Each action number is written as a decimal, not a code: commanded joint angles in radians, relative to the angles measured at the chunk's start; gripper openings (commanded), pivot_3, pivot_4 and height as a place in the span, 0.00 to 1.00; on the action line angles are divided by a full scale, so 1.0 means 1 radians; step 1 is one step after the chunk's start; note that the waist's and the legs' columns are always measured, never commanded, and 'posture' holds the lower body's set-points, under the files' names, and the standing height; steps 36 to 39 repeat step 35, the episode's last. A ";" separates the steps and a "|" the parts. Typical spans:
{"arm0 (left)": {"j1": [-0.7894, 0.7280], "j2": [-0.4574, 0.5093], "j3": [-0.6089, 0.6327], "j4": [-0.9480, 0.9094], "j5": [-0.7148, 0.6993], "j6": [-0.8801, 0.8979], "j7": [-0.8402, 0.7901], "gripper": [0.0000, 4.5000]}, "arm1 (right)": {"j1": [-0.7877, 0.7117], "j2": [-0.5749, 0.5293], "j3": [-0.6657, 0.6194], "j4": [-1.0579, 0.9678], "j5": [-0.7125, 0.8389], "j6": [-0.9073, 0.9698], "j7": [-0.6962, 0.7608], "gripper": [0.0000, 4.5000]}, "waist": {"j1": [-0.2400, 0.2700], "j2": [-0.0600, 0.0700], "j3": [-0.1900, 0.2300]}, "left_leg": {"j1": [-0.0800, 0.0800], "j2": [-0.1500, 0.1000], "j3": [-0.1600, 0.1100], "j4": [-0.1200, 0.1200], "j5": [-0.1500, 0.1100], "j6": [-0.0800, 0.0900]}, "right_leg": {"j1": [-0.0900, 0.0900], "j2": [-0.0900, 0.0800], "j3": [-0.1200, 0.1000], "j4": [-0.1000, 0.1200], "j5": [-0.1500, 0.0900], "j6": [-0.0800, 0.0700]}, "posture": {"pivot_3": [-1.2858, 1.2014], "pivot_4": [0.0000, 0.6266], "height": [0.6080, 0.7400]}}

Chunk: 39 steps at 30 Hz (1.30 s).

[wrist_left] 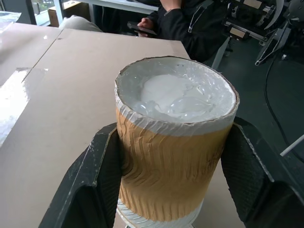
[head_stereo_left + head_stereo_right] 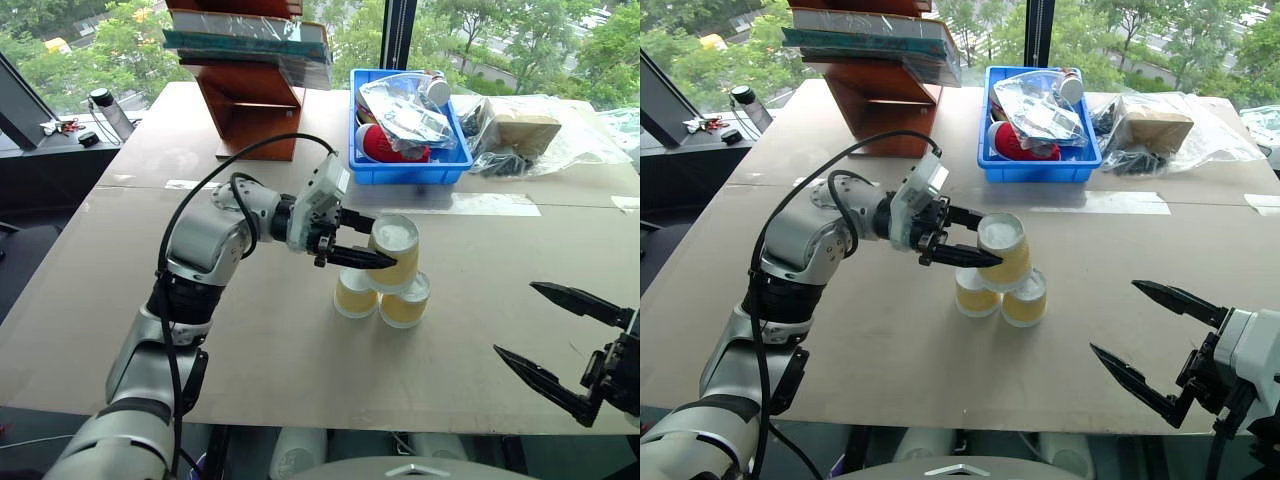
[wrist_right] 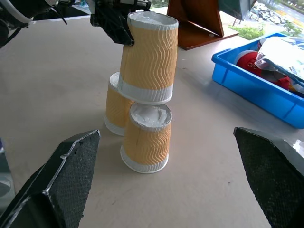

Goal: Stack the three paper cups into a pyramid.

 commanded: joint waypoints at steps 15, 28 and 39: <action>0.115 0.107 0.190 -0.136 -0.154 0.062 0.011 0.99 | -0.026 -0.031 0.050 0.007 -0.021 -0.007 0.005 1.00 | -0.006 0.000 0.000 | 0.000 0.001 0.000 0.000 0.000 0.000 | 0.000 0.000 0.000 0.000 0.000 0.000 | 0.52 0.24 1.00; 0.685 0.204 0.522 -0.151 -0.083 -0.132 0.168 0.99 | 0.052 0.059 0.059 0.182 -0.109 -0.093 0.102 1.00 | 0.003 0.002 0.000 | 0.001 0.002 0.000 -0.001 0.000 0.000 | 0.001 -0.001 0.001 -0.001 0.000 0.000 | 0.52 0.24 1.00; 0.797 0.187 0.511 -0.166 -0.048 -0.207 0.217 0.99 | 0.132 0.070 0.029 0.259 -0.146 -0.137 0.171 1.00 | 0.003 0.001 -0.001 | 0.002 0.003 0.000 -0.001 0.000 0.000 | 0.001 -0.003 0.001 -0.001 -0.001 -0.002 | 0.52 0.24 1.00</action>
